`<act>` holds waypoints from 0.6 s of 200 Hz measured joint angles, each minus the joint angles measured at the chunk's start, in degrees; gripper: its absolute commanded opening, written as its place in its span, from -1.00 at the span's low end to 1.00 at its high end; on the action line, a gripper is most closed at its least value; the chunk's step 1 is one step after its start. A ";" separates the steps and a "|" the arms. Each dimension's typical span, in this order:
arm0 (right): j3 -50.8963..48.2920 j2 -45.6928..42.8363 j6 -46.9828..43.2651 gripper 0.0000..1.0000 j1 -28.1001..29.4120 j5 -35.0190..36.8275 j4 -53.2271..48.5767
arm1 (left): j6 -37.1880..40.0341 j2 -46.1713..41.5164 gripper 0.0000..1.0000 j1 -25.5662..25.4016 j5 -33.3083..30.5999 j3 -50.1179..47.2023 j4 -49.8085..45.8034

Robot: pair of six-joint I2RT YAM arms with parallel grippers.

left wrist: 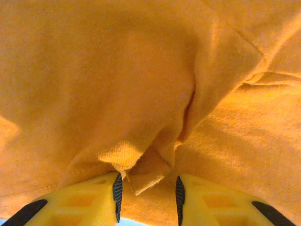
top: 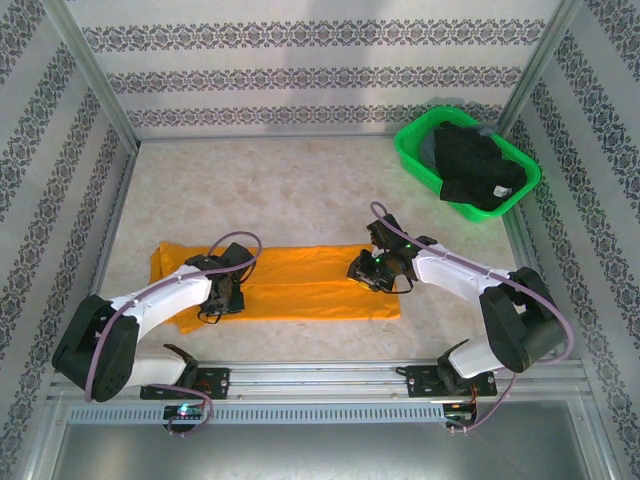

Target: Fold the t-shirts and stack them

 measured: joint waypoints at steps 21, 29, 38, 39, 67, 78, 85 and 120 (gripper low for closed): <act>0.00 -0.09 -0.02 -0.37 0.00 0.00 0.00 | 0.44 0.72 -0.33 0.02 -0.63 0.02 0.68; 0.00 -0.09 -0.02 -0.37 0.00 0.00 0.00 | 0.66 1.11 -0.36 0.09 -0.87 0.07 0.94; 0.00 -0.09 -0.02 -0.37 0.00 0.00 0.00 | 0.98 1.55 -0.40 0.11 -1.03 0.24 1.05; 0.00 -0.09 -0.02 -0.37 0.00 0.00 0.00 | 1.05 1.57 -0.41 0.11 -1.05 0.26 1.05; -0.09 -0.09 -0.02 -0.37 0.00 0.00 0.00 | 1.68 2.47 -0.61 0.11 -1.40 1.20 1.66; -0.11 -0.09 -0.04 -0.38 0.00 0.00 -0.02 | 1.79 2.78 -0.70 0.13 -1.53 1.31 1.90; -0.11 -0.09 -0.04 -0.38 0.00 0.00 0.00 | 1.97 2.89 -0.76 0.13 -1.55 1.31 1.99; -0.11 -0.09 -0.04 -0.37 -0.13 0.00 -0.02 | 2.14 1.97 -0.97 0.13 -1.22 1.46 1.66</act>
